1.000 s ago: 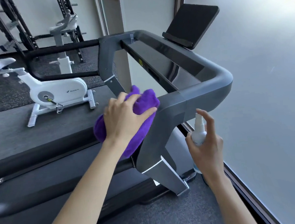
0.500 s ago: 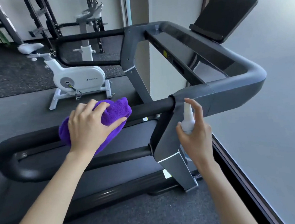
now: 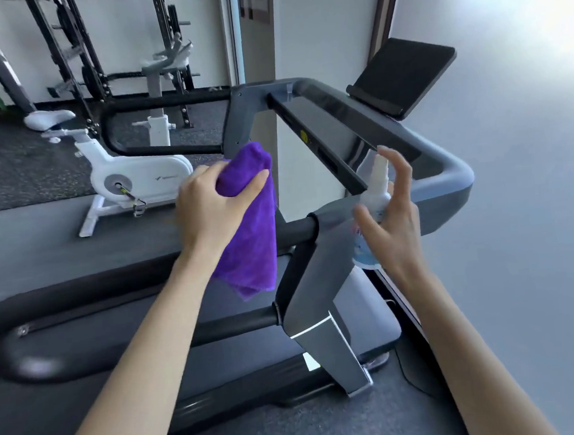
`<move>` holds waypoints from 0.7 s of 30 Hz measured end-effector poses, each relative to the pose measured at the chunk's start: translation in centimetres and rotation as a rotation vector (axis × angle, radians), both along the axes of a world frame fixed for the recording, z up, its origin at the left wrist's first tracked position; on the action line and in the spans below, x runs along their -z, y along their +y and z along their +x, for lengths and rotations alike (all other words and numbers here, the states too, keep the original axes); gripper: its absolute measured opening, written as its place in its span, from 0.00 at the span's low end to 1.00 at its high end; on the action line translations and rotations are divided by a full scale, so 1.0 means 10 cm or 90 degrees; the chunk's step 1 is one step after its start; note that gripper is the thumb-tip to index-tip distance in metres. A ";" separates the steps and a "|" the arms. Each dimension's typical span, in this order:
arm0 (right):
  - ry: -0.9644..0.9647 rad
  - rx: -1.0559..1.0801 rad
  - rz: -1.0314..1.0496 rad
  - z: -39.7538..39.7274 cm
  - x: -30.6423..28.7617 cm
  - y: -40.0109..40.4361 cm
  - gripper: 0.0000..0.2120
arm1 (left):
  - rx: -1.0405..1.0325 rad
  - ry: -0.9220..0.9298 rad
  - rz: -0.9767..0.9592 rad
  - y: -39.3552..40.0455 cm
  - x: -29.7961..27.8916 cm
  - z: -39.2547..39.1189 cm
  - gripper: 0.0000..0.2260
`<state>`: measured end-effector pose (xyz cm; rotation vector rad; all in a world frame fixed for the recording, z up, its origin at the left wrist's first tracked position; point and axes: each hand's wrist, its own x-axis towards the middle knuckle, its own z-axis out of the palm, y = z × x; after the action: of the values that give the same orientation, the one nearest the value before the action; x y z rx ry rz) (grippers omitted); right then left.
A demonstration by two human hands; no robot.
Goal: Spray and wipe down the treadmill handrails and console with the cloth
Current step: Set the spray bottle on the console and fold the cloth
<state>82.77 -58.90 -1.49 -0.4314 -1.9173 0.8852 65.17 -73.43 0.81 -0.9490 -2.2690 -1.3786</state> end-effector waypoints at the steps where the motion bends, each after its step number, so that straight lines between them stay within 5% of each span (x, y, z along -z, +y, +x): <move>1: 0.004 -0.019 -0.008 0.00 -0.08 0.10 0.33 | 0.024 -0.026 0.015 0.14 -0.03 0.05 0.18; 5: 0.000 -0.029 0.041 -0.15 -0.32 0.80 0.38 | 0.086 -0.083 0.074 0.53 -0.15 0.21 0.18; 11: -0.103 0.061 0.028 -0.43 -0.25 1.78 0.30 | 0.123 -0.098 0.092 0.72 -0.20 0.35 0.19; 21: -0.124 0.132 0.050 -0.51 -0.11 2.13 0.36 | 0.173 -0.109 0.082 0.81 -0.14 0.43 0.16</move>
<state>77.68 -37.55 -0.41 -0.6759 -2.0326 0.6505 69.43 -65.34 2.26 -1.1686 -2.1987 -1.7596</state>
